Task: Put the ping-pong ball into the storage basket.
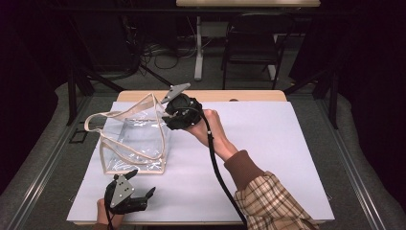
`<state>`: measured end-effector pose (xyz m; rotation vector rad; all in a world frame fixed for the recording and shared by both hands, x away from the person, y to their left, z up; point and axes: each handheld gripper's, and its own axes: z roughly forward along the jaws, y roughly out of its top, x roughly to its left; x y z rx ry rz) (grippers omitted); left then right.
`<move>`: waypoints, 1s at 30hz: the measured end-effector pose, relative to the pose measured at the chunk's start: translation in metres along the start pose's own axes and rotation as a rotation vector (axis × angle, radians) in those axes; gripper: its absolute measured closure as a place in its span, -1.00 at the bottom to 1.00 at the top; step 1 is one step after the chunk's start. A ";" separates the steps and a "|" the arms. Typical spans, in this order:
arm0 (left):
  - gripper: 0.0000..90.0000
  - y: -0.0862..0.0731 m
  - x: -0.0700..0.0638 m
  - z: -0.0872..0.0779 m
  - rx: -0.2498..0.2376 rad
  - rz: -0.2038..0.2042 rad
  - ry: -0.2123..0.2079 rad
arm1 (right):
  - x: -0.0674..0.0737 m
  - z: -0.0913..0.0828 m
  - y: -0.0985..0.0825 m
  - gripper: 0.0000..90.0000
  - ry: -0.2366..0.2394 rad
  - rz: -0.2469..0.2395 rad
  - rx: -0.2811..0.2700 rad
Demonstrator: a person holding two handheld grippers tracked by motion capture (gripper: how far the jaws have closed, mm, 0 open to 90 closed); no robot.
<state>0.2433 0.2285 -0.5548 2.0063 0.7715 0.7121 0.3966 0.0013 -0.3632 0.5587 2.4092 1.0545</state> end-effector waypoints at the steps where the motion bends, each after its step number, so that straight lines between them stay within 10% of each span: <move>1: -0.64 0.000 0.000 0.000 0.000 0.000 0.000 | 0.000 0.000 0.000 0.13 0.000 -0.002 0.000; 30: -0.64 0.000 0.000 0.000 -0.002 0.002 -0.001 | 0.013 0.006 0.011 0.13 0.011 -0.038 -0.002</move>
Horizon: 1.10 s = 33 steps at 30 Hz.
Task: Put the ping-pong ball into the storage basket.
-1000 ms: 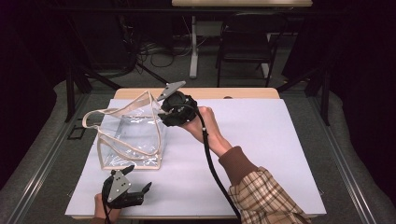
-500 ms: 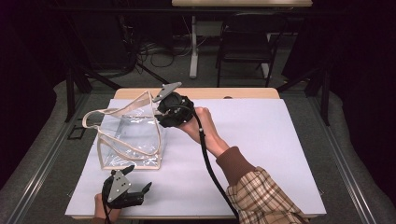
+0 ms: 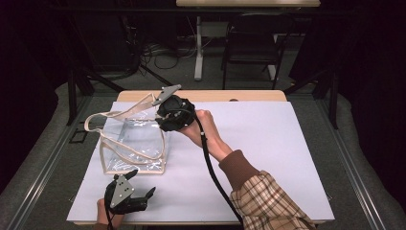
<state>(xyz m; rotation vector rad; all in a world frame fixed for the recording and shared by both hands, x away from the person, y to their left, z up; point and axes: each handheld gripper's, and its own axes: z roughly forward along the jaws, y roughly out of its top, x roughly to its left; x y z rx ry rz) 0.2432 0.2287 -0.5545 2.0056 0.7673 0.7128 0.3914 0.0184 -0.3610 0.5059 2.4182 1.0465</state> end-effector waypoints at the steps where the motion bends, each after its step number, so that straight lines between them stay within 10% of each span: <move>1: -0.64 0.000 0.000 0.000 0.001 0.000 0.000 | 0.001 0.000 0.001 0.13 0.001 0.000 0.001; 33: -0.64 0.000 0.001 -0.001 -0.001 -0.002 0.002 | 0.020 0.011 0.012 0.13 0.032 -0.039 0.012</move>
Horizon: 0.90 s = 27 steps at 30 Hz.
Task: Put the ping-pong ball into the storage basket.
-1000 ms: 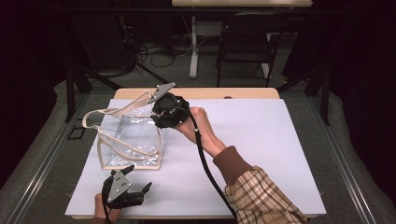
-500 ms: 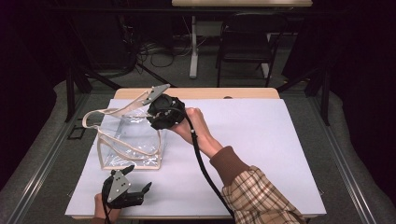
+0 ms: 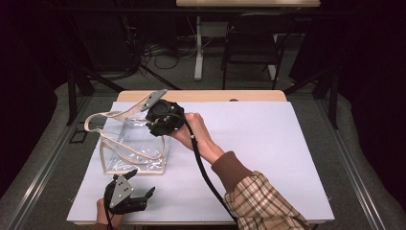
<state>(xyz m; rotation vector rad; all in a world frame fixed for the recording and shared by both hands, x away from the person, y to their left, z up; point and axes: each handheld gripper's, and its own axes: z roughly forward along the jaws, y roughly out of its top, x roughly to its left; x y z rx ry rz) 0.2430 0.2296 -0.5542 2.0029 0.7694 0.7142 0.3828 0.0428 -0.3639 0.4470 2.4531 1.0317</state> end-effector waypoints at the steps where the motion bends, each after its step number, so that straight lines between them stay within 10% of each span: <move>1: -0.64 0.000 0.000 0.000 0.000 0.001 0.000 | 0.001 0.000 0.000 0.13 0.000 0.000 -0.002; 27: -0.64 0.000 0.000 0.000 -0.002 0.005 0.001 | 0.013 0.010 0.003 0.13 0.034 -0.019 0.022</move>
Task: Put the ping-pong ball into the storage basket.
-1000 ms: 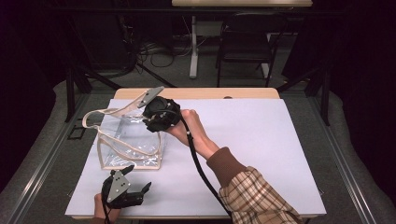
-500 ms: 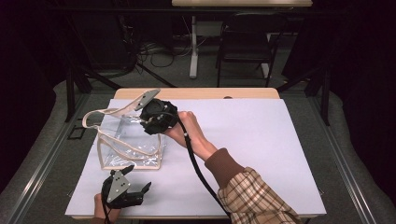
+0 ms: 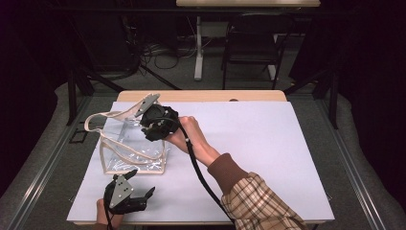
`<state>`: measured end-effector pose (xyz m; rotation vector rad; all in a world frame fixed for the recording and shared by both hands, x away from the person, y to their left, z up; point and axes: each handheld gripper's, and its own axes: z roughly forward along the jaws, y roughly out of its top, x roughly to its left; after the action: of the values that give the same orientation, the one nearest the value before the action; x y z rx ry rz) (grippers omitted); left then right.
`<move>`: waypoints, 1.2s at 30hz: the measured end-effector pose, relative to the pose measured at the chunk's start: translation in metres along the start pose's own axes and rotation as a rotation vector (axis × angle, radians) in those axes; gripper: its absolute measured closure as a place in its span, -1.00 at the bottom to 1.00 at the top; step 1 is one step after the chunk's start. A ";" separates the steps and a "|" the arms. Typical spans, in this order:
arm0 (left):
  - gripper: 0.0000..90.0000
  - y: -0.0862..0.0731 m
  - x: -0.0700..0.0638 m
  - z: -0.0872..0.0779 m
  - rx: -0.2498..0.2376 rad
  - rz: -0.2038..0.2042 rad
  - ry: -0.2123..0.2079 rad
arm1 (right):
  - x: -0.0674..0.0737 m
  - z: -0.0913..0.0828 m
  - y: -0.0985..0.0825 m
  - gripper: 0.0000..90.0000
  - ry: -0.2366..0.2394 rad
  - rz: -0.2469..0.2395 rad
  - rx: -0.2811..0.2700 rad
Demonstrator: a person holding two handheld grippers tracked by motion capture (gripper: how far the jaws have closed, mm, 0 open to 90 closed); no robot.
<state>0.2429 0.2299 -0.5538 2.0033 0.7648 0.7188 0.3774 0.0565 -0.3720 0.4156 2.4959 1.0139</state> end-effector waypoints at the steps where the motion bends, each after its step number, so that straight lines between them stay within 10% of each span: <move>1: -0.64 0.000 0.000 0.000 -0.002 -0.002 0.000 | 0.000 0.000 0.000 0.13 0.002 0.002 0.002; 36: -0.64 0.000 0.000 0.000 -0.004 -0.002 -0.001 | 0.012 0.022 -0.005 0.13 0.050 -0.015 0.074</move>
<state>0.2430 0.2299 -0.5539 1.9985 0.7642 0.7180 0.3774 0.0712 -0.3929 0.3976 2.5835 0.9400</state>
